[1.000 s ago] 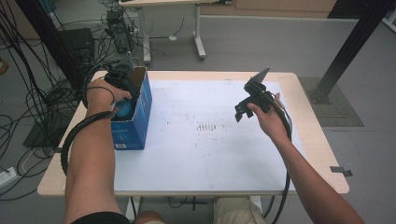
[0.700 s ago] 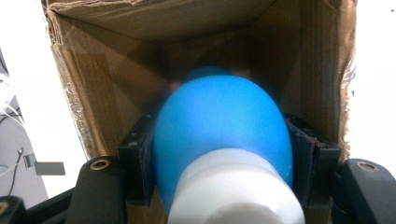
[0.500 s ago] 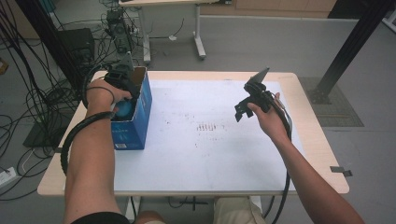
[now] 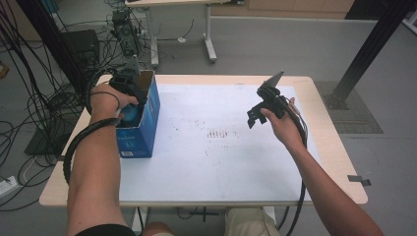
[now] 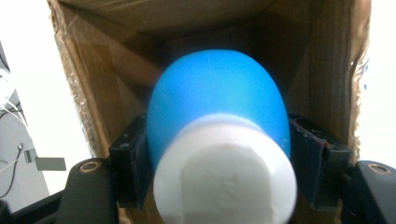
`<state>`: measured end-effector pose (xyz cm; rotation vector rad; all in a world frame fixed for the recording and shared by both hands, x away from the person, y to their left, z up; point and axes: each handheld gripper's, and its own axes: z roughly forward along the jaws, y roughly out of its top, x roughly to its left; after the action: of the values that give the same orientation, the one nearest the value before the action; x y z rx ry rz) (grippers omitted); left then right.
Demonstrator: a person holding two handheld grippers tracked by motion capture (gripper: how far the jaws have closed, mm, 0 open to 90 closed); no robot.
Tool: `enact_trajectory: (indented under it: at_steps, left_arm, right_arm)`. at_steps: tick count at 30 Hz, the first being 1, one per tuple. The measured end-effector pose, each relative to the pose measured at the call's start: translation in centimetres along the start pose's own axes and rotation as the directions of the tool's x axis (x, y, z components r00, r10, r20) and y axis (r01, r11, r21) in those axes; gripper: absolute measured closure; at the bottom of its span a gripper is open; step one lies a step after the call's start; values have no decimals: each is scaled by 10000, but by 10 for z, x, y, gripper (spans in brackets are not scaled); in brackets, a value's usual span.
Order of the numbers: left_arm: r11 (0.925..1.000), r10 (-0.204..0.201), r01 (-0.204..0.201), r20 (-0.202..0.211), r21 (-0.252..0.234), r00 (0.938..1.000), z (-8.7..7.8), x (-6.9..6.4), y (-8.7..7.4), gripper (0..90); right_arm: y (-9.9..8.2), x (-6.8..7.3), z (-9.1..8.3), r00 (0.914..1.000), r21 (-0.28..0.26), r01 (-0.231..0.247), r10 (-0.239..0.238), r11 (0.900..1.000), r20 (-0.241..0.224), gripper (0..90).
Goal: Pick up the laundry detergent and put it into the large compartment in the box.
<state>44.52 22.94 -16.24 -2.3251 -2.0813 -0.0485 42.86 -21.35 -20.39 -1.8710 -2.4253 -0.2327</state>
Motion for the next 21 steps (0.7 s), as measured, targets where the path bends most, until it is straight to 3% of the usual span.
enact_trajectory:
  at_steps: [21]
  left_arm:
    - [9978,178,-192,-218,-634,9996,-50,-6,-21,201]
  right_arm:
    - [-4,6,-6,10000,-91,62,-62,9999,-28,79]
